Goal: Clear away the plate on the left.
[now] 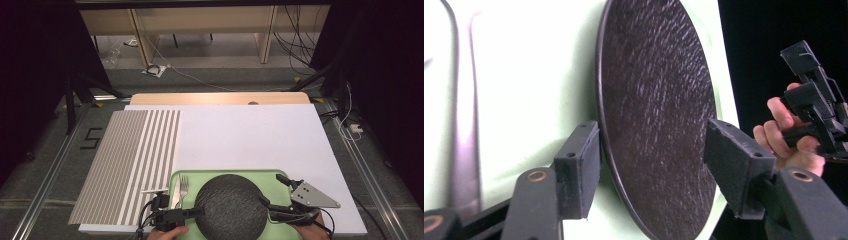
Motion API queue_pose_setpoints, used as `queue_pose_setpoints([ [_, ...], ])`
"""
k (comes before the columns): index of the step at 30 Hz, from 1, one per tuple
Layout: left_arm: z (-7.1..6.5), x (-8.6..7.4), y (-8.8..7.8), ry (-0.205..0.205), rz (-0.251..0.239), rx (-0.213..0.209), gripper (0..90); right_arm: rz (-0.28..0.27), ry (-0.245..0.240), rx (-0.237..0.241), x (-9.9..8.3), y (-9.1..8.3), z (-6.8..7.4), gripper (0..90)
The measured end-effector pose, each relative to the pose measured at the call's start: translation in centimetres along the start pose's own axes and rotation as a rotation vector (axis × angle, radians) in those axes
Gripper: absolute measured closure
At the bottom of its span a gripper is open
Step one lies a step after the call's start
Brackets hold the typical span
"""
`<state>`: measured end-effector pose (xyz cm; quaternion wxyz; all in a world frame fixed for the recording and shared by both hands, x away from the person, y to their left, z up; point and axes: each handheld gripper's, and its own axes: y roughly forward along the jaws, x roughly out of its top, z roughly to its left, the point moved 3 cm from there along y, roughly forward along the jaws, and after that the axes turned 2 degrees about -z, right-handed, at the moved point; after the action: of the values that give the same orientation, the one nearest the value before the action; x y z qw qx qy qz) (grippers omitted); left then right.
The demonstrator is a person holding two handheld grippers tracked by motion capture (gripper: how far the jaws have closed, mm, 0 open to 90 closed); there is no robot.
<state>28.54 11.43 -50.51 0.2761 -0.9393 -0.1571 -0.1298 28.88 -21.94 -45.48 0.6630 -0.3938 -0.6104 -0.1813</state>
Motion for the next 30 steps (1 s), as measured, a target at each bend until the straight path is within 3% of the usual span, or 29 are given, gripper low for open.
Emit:
queue_pose_setpoints([
  [5, -0.1, 0.5, -0.5, 0.063, -0.027, 0.032, 40.1, -0.001, 0.000, 0.000, 0.0, 0.0, 0.0, 20.7],
  [8, -0.1, 0.8, -0.6, 0.081, -0.040, 0.036, 40.0, 0.000, 0.000, 0.001, 0.0, 0.0, 0.0, 20.7],
  [13, -0.4, 1.4, -1.2, 0.163, -0.075, 0.065, 39.3, -0.001, 0.000, 0.001, 0.0, 0.0, 0.0, 20.7],
  [16, -0.7, 1.8, -1.7, 0.224, -0.105, 0.082, 39.0, 0.000, 0.000, 0.001, 0.0, 0.0, 0.0, 20.7],
  [19, -1.1, 2.0, -2.1, 0.310, -0.124, 0.099, 38.1, 0.004, -0.001, 0.003, 0.0, 0.0, 0.0, 20.7],
  [25, -2.4, 2.2, -2.7, 0.462, -0.156, 0.084, 36.2, 0.004, -0.001, 0.004, 0.0, 0.0, 0.0, 20.7],
  [30, -3.1, 2.2, -3.0, 0.530, -0.177, 0.064, 34.8, 0.004, -0.001, 0.004, 0.0, 0.0, 0.0, 20.7],
])
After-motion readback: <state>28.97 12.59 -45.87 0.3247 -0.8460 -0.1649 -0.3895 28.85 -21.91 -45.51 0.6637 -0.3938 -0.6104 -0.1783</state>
